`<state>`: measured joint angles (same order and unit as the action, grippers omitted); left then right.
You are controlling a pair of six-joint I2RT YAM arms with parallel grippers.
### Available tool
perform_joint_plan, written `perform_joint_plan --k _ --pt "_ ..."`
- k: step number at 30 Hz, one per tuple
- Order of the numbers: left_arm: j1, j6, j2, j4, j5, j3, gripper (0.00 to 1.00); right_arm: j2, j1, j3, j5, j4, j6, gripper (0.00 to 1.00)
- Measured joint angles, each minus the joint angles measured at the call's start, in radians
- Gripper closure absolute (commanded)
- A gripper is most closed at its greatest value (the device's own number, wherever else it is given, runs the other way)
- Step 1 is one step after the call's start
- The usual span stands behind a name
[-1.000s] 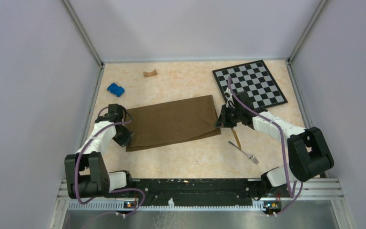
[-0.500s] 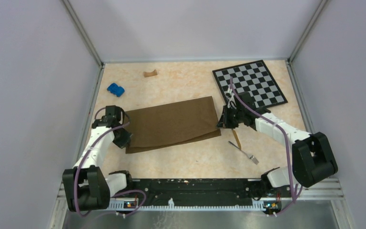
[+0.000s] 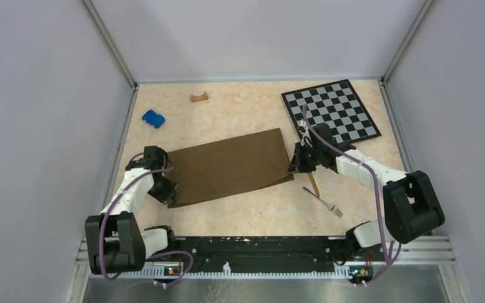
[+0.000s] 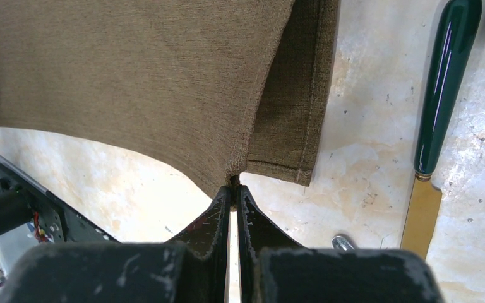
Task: Fold the napkin into a case and place the utensils inside
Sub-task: Fold and flatten the napkin at the center of the board.
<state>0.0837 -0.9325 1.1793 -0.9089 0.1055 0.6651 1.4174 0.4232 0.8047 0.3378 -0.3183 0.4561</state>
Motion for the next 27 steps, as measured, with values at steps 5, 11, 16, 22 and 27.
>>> perform_joint_plan --k 5,11,16,22,27 --pt "0.0 -0.016 0.002 -0.003 0.014 0.0 0.84 0.007 0.0 -0.007 0.0 0.002 -0.002 0.96" --pt "0.0 -0.042 -0.006 -0.047 0.045 0.012 0.38 0.007 0.0 -0.008 -0.018 -0.022 -0.01 0.55" --pt "0.0 -0.037 -0.117 -0.116 0.065 0.105 0.18 -0.023 0.006 0.015 -0.123 -0.138 -0.034 0.42" --pt "0.001 0.081 -0.245 0.038 -0.065 0.114 0.04 -0.051 0.008 0.06 -0.087 -0.107 -0.043 0.4" --pt "0.001 0.174 -0.123 0.275 -0.288 0.037 0.03 0.065 0.014 0.057 0.051 0.035 -0.006 0.41"
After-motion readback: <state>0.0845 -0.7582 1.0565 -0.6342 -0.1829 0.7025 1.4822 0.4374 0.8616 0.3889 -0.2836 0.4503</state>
